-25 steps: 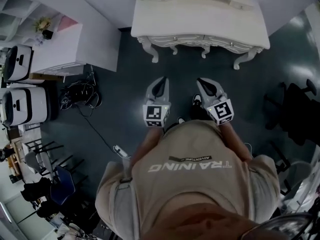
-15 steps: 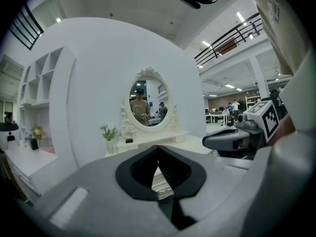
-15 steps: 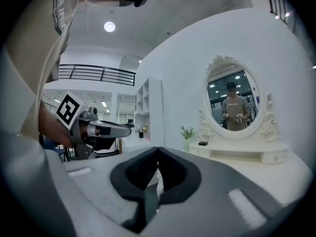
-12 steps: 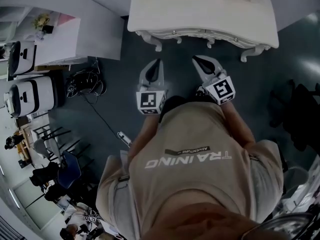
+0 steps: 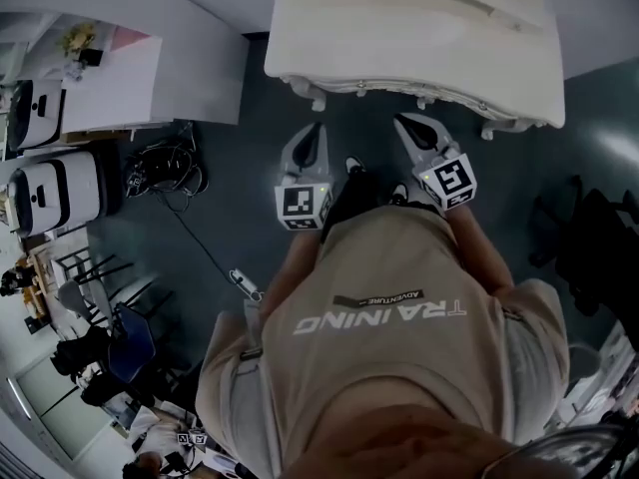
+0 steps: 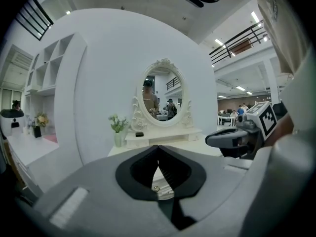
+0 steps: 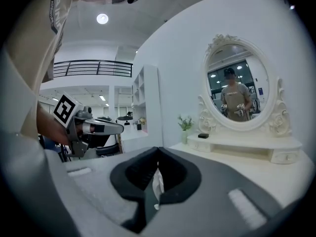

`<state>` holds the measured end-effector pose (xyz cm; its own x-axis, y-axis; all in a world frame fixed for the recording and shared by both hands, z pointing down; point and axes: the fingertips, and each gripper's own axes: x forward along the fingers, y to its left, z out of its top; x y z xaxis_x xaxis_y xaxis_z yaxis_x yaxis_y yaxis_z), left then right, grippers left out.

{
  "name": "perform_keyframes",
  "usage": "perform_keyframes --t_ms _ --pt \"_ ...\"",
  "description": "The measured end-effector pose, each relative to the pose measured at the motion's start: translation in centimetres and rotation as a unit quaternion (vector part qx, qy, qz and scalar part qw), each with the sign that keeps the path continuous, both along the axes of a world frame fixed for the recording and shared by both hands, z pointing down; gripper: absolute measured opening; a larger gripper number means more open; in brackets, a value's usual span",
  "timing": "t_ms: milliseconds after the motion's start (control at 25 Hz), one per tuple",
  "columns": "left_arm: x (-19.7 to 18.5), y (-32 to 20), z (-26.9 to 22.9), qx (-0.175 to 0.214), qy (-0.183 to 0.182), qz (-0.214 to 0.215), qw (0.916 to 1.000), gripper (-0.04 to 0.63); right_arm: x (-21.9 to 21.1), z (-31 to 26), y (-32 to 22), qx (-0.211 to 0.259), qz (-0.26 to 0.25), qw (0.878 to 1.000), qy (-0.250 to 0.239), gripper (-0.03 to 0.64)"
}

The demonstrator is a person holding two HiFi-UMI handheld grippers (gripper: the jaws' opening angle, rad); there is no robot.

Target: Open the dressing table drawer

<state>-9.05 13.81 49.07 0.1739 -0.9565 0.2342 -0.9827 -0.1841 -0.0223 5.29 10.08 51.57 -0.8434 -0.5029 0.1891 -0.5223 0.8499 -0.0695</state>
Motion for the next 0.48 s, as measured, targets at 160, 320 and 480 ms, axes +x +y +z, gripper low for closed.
perform_keyframes --t_ms 160,320,480 --pt "-2.8 -3.8 -0.7 0.018 0.005 0.015 0.9997 0.008 -3.0 -1.2 -2.8 0.012 0.001 1.000 0.014 0.003" --pt "-5.3 -7.2 -2.3 0.044 0.007 0.036 0.9984 0.008 -6.3 -2.7 -5.5 0.026 0.012 0.999 0.020 0.003" --pt "-6.6 -9.7 -1.8 0.045 0.014 0.069 0.9965 0.008 -8.3 -3.1 -7.4 0.032 0.032 0.999 0.020 0.003"
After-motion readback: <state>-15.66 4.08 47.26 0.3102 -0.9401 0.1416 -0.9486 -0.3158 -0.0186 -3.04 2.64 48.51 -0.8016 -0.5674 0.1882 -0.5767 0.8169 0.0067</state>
